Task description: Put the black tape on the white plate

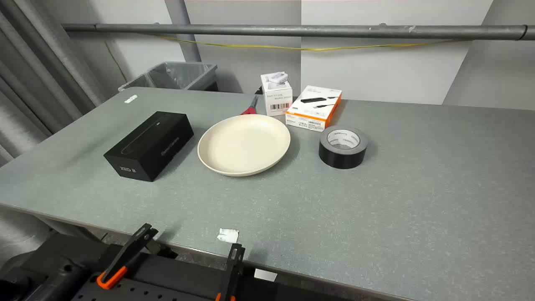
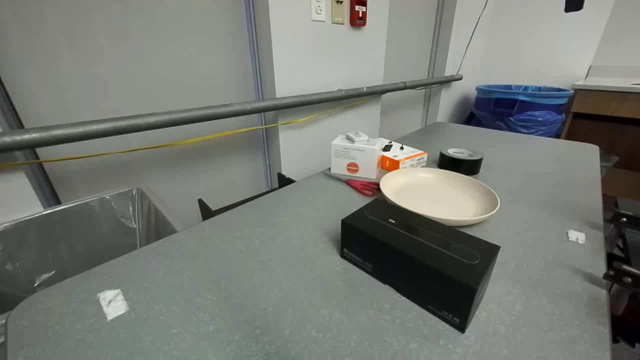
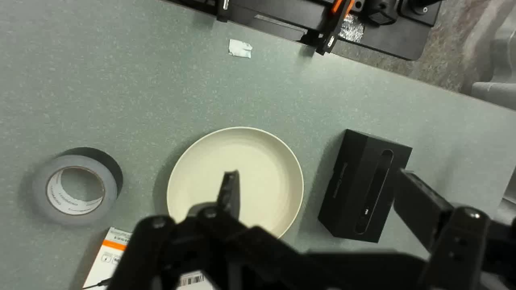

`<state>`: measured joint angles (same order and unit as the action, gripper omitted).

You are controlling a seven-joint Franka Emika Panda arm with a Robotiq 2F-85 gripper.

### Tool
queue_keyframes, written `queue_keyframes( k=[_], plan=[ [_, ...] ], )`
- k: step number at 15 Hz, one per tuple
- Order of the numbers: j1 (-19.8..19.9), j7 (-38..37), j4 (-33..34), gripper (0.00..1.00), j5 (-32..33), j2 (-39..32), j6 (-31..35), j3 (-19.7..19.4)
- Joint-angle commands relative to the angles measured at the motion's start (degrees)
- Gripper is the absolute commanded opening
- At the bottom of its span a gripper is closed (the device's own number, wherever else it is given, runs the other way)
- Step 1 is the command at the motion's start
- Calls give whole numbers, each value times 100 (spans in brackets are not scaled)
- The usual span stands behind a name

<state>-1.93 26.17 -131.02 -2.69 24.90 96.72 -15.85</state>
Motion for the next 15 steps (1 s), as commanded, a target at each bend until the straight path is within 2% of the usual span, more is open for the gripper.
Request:
queue_keyframes(
  k=[1, 8, 10, 12, 15],
  plan=[
    [180, 59, 11, 100, -60, -29, -14, 153],
    [181, -5, -15, 100, -43, -101, 122, 188],
    [258, -116, -24, 100, 39, -300, 580, 191],
    [376, -106, 103, 100, -64, -747, 1093, 23],
    [640, -103, 128, 100, -94, -1467, 2214, -124]
  ],
)
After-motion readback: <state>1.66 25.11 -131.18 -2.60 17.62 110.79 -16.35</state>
